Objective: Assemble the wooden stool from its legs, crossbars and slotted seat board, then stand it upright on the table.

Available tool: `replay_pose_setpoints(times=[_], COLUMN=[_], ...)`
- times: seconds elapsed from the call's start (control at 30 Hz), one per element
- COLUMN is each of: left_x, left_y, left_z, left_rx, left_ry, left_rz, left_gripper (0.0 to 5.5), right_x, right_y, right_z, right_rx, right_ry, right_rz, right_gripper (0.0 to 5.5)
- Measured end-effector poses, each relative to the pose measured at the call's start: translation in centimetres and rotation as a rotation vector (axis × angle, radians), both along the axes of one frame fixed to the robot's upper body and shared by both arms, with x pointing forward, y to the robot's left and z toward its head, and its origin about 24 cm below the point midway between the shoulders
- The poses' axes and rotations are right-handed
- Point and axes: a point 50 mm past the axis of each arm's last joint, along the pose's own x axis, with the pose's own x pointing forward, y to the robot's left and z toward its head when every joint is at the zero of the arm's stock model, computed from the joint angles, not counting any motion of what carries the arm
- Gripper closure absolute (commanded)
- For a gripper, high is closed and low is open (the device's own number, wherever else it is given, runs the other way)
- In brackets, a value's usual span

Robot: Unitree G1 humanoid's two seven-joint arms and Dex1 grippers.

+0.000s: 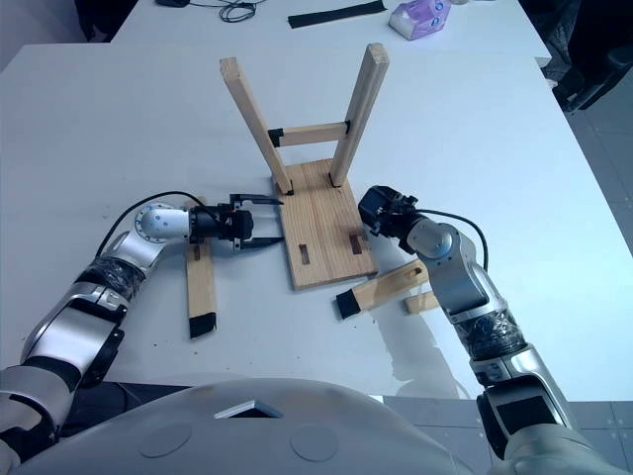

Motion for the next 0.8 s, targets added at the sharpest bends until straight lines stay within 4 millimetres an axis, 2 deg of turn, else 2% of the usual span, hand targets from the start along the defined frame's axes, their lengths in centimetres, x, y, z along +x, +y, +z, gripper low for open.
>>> replay_pose_setpoints(times=[0.3, 0.57, 0.8], left_x=[1.3, 0.4, 0.8], left_y=[2.0, 1.9, 2.4], left_z=[0.5, 0.6, 0.8], left_rx=[0.044, 0.048, 0.039], left_ry=[-0.009, -0.017, -0.015], left_rz=[0.103, 0.056, 0.105], left_gripper=[1.90, 1.90, 1.90], right_x=[-1.9, -1.5, -1.9], right_y=[1.0, 1.0, 0.6], right_z=[0.0, 0.0, 0.4], right_rx=[0.031, 0.036, 0.042], right_ry=[0.020, 0.026, 0.042], right_rz=[0.062, 0.059, 0.070], right_gripper=[2.93, 2.93, 2.93])
